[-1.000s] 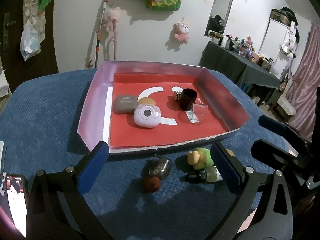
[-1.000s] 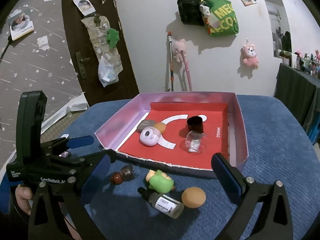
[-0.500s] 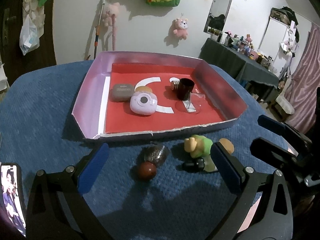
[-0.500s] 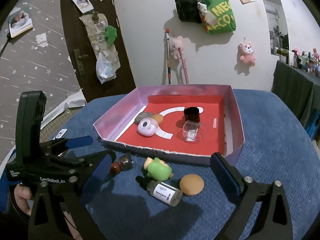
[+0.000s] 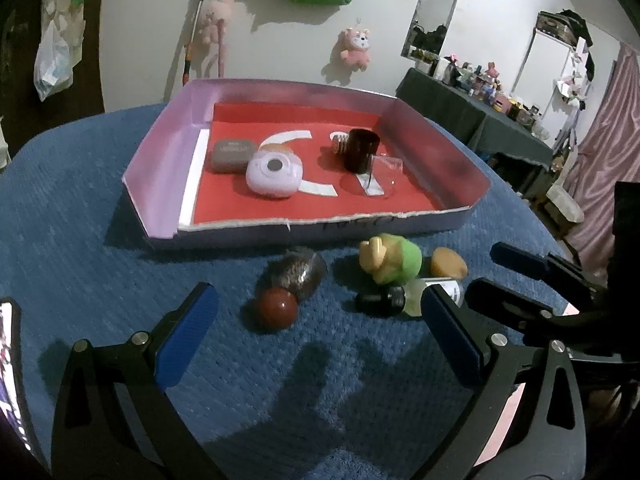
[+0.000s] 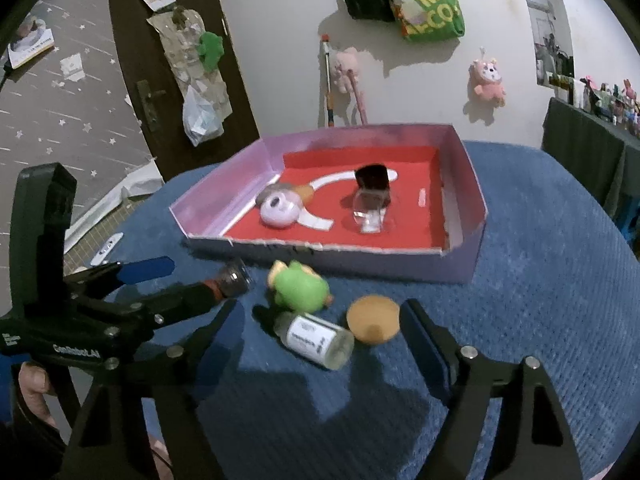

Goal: Organize rigid objects
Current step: 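Grasp the small dark jar with the left gripper while the right grasps the orange sponge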

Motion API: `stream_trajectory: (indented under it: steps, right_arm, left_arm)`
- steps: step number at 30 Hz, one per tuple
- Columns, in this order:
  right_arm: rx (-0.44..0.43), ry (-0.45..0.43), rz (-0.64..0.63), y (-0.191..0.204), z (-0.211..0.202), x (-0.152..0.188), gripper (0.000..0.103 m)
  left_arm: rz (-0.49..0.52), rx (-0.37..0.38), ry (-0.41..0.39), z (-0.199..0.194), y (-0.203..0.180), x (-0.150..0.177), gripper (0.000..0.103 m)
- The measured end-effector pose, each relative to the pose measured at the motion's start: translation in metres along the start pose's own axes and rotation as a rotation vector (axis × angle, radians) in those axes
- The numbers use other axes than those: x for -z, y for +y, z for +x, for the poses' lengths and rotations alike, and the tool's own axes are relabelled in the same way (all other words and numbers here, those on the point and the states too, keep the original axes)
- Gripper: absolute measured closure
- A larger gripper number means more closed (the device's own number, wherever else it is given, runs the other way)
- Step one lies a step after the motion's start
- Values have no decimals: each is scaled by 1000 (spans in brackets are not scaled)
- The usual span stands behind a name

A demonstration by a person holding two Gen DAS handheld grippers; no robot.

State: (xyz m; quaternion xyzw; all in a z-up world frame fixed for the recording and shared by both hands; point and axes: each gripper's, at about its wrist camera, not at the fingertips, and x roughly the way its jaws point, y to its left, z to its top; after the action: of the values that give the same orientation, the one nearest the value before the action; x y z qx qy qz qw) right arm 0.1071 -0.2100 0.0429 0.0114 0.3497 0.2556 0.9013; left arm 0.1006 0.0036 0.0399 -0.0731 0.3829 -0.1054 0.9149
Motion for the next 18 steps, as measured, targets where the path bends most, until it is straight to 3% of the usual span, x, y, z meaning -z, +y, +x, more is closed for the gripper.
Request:
stream_trajectory:
  steps: [10, 18]
  right_arm:
    - [51, 19, 30, -12, 7, 16, 35]
    - [79, -2, 57, -22, 5, 16, 38]
  left_arm:
    - [-55, -28, 24, 12, 13, 7, 0]
    - [-62, -62, 35, 22, 19, 2, 0]
